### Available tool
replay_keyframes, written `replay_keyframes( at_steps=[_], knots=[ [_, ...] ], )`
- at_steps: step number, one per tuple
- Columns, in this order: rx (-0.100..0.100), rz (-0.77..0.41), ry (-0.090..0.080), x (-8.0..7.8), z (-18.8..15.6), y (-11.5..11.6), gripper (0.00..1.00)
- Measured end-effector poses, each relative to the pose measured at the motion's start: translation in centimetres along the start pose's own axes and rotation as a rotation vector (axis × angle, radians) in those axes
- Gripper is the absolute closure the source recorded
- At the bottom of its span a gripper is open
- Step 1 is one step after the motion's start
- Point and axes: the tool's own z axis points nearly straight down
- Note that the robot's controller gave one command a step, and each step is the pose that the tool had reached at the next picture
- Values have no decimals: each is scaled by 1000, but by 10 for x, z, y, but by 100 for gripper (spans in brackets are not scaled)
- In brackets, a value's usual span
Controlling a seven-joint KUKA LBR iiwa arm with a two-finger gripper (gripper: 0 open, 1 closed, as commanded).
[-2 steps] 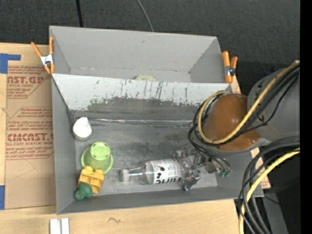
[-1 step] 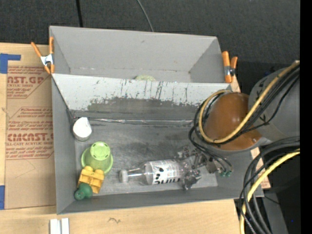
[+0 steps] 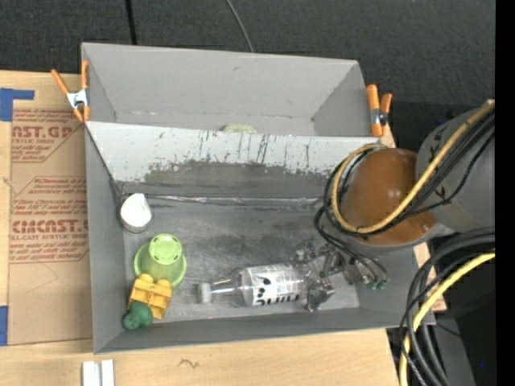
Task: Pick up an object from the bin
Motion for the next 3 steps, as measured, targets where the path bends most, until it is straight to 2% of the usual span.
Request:
replay_keyframes(
  at_steps=[2,3],
  knots=[
    [1,0,-4,-1,-23,0,100],
    [-2,-1,5,1,-33,1,100]
  ],
)
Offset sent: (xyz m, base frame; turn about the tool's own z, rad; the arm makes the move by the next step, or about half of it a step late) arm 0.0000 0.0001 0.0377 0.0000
